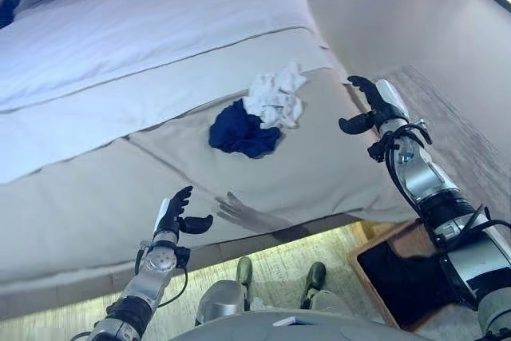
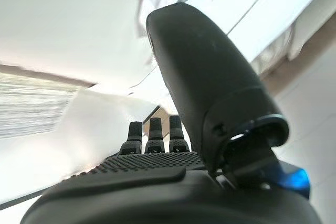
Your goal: Pick up the clothes from the bed and place them into the basket
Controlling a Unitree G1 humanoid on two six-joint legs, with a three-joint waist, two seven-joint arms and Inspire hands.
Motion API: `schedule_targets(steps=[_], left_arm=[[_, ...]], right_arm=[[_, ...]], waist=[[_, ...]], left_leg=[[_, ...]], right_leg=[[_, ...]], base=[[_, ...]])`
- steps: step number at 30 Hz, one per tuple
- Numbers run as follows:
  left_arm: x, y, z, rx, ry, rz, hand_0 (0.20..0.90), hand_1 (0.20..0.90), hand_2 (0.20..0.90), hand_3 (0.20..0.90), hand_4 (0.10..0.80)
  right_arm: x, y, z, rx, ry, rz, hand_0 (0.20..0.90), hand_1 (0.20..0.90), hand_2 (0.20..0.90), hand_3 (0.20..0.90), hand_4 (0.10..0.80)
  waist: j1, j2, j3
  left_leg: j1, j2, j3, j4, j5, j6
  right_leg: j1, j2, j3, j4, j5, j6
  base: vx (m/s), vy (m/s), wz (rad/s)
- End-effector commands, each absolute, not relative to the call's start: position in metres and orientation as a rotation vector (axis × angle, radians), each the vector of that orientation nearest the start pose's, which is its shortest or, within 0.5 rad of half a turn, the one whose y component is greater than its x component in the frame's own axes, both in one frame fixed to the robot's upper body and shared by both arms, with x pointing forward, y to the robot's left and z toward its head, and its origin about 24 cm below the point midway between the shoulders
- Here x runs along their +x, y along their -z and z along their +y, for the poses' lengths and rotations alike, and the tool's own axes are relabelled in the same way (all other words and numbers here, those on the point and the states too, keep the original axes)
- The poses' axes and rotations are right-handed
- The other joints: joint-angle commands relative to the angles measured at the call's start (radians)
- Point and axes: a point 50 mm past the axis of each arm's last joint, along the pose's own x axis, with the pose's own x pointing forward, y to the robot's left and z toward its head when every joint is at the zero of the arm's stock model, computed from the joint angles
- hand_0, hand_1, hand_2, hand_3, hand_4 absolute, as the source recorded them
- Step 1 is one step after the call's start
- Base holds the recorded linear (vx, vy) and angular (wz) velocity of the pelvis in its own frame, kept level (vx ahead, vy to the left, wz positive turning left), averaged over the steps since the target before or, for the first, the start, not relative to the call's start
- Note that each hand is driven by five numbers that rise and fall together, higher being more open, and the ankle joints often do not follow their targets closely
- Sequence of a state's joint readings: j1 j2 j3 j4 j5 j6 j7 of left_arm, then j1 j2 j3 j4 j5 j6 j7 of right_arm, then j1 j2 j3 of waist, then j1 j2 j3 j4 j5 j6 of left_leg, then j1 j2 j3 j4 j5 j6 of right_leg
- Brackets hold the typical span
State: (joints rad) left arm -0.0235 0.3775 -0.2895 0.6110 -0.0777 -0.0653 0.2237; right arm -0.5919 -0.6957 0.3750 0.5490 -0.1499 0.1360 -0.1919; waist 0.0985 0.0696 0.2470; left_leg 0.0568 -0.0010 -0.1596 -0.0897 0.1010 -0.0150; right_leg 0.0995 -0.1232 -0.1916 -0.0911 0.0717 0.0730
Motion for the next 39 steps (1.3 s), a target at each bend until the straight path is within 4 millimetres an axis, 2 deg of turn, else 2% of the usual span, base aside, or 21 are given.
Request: schedule_targets(steps=[1, 2, 5, 11, 16, 21, 26, 29, 30, 34, 37, 39], left_arm=[[0.234, 0.039, 0.228, 0.526, 0.008, 0.324, 0.9, 0.9, 0.9, 0.9, 0.8], [0.236, 0.038, 0.228, 0.526, 0.002, 0.316, 0.9, 0.9, 0.9, 0.9, 0.8], [0.244, 0.029, 0.225, 0.5, -0.024, 0.266, 0.9, 0.9, 0.9, 0.9, 0.8], [0.257, 0.009, 0.214, 0.473, 0.039, 0.154, 0.9, 0.9, 0.9, 0.9, 0.8], [0.269, -0.012, 0.207, 0.46, 0.079, 0.065, 0.9, 0.9, 0.9, 0.9, 0.8], [0.277, -0.032, 0.195, 0.441, 0.102, -0.037, 0.9, 0.9, 0.9, 0.9, 0.8], [0.281, -0.054, 0.185, 0.397, 0.133, -0.159, 0.9, 0.9, 0.9, 0.9, 0.8], [0.28, -0.065, 0.178, 0.365, 0.165, -0.201, 0.9, 0.9, 0.9, 0.9, 0.8], [0.278, -0.067, 0.175, 0.357, 0.182, -0.217, 0.9, 0.9, 0.9, 0.9, 0.8], [0.275, -0.079, 0.169, 0.329, 0.222, -0.267, 0.9, 0.9, 0.9, 0.9, 0.8], [0.271, -0.084, 0.166, 0.288, 0.238, -0.285, 0.9, 0.9, 0.9, 0.9, 0.8], [0.268, -0.085, 0.164, 0.279, 0.243, -0.288, 0.9, 0.9, 0.9, 0.9, 0.8]], right_arm=[[0.362, -0.172, -0.255, -1.13, 0.246, -0.172, 0.9, 0.9, 0.9, 0.9, 0.8], [0.362, -0.175, -0.256, -1.143, 0.245, -0.184, 0.9, 0.9, 0.9, 0.9, 0.8], [0.369, -0.196, -0.251, -1.183, 0.275, -0.24, 0.9, 0.9, 0.9, 0.9, 0.8], [0.376, -0.24, -0.263, -1.278, 0.409, -0.26, 0.9, 0.9, 0.9, 0.9, 0.8], [0.376, -0.264, -0.283, -1.311, 0.548, -0.24, 0.9, 0.9, 0.9, 0.9, 0.8], [0.375, -0.286, -0.293, -1.324, 0.637, -0.254, 0.9, 0.9, 0.9, 0.9, 0.8], [0.372, -0.308, -0.293, -1.333, 0.722, -0.3, 0.9, 0.9, 0.9, 0.9, 0.8], [0.37, -0.318, -0.292, -1.311, 0.765, -0.326, 0.9, 0.9, 0.9, 0.9, 0.8], [0.369, -0.322, -0.29, -1.297, 0.779, -0.337, 0.9, 0.9, 0.9, 0.9, 0.8], [0.366, -0.333, -0.29, -1.268, 0.828, -0.374, 0.9, 0.9, 0.9, 0.9, 0.8], [0.362, -0.341, -0.292, -1.163, 0.849, -0.404, 0.9, 0.9, 0.9, 0.9, 0.8], [0.362, -0.349, -0.285, -1.105, 0.832, -0.483, 0.9, 0.9, 0.9, 0.9, 0.8]], waist=[[0.022, -0.046, -0.068], [0.026, -0.048, -0.062], [0.047, -0.047, -0.022], [0.082, -0.031, 0.075], [0.106, -0.015, 0.148], [0.122, 0.007, 0.216], [0.131, 0.026, 0.269], [0.139, 0.033, 0.273], [0.143, 0.029, 0.273], [0.151, 0.034, 0.273], [0.159, 0.041, 0.273], [0.163, 0.047, 0.273]], left_leg=[[-0.013, -0.078, -0.033, 0.029, -0.082, 0.027], [-0.019, -0.08, -0.033, 0.037, -0.083, 0.027], [-0.046, -0.073, 0.018, 0.063, -0.091, 0.025], [-0.141, -0.077, 0.053, 0.187, -0.12, 0.021], [-0.213, -0.089, 0.044, 0.273, -0.139, 0.024], [-0.294, -0.108, 0.031, 0.354, -0.155, 0.033], [-0.378, -0.122, 0.041, 0.436, -0.168, 0.04], [-0.448, -0.131, 0.048, 0.497, -0.187, 0.046], [-0.468, -0.137, 0.053, 0.538, -0.229, 0.048], [-0.558, -0.156, 0.065, 0.637, -0.264, 0.06], [-0.639, -0.17, 0.075, 0.727, -0.293, 0.068], [-0.675, -0.175, 0.073, 0.759, -0.303, 0.075]], right_leg=[[-0.05, 0.087, 0.092, 0.134, -0.106, -0.053], [-0.054, 0.081, 0.08, 0.141, -0.104, -0.05], [-0.074, 0.059, 0.027, 0.162, -0.106, -0.047], [-0.136, 0.029, -0.04, 0.253, -0.142, -0.065], [-0.194, 0.007, -0.06, 0.34, -0.169, -0.071], [-0.278, -0.005, -0.075, 0.451, -0.205, -0.084], [-0.367, -0.022, -0.095, 0.565, -0.242, -0.101], [-0.44, -0.036, -0.105, 0.652, -0.27, -0.11], [-0.463, -0.041, -0.095, 0.704, -0.313, -0.107], [-0.553, -0.057, -0.094, 0.825, -0.354, -0.117], [-0.63, -0.068, -0.092, 0.922, -0.384, -0.126], [-0.668, -0.064, -0.083, 0.963, -0.401, -0.133]], base=[[0.07, -0.005, 1.16], [0.014, 0.0, 0.66], [-0.07, 0.018, 0.21], [-0.107, 0.062, 0.05], [-0.025, 0.029, 0.08], [-0.042, -0.002, 0.12], [-0.021, -0.014, 0.13], [0.051, -0.038, 0.16], [0.119, -0.059, 0.15], [0.062, -0.032, 0.12], [0.067, -0.034, 0.1], [0.06, -0.026, 0.04]])
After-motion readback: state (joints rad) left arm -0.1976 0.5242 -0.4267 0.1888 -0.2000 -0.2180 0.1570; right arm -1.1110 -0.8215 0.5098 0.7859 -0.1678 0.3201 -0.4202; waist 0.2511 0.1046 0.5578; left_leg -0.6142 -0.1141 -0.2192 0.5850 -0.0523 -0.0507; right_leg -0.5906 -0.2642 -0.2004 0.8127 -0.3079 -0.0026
